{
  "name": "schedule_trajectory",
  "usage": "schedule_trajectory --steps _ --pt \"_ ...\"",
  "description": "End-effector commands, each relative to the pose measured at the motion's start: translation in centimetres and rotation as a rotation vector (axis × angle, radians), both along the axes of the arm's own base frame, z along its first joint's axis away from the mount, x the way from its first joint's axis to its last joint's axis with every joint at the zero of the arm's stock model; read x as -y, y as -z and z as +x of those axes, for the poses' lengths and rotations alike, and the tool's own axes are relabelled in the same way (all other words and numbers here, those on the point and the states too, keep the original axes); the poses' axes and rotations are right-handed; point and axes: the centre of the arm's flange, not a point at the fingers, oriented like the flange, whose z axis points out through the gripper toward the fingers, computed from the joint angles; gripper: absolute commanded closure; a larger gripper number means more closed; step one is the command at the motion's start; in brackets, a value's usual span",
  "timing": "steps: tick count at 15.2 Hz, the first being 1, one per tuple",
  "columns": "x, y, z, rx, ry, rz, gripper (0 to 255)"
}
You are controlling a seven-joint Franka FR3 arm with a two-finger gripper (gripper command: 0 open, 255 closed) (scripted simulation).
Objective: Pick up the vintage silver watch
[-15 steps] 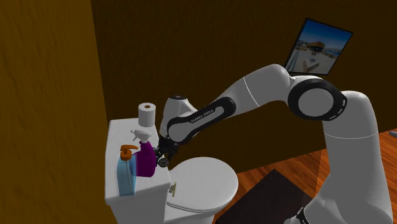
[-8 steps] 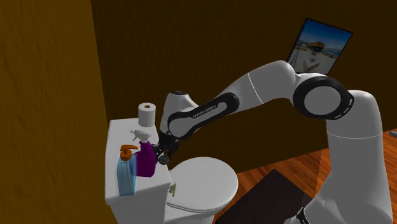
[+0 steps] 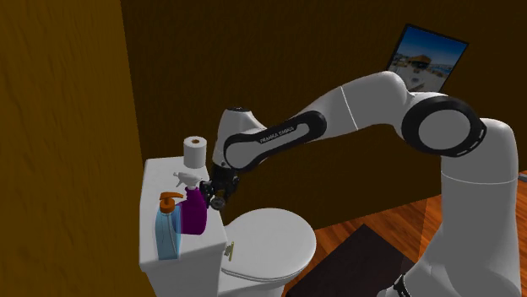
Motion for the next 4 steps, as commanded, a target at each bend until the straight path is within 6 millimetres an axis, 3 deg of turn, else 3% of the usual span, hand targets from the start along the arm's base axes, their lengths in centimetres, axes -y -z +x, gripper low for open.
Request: schedule_trajectory --steps 1,4 --pt "0.15 -1.01 -0.09 0.000 0.000 0.000 255" --pt "0.15 -1.61 -0.09 0.000 0.000 0.000 255"
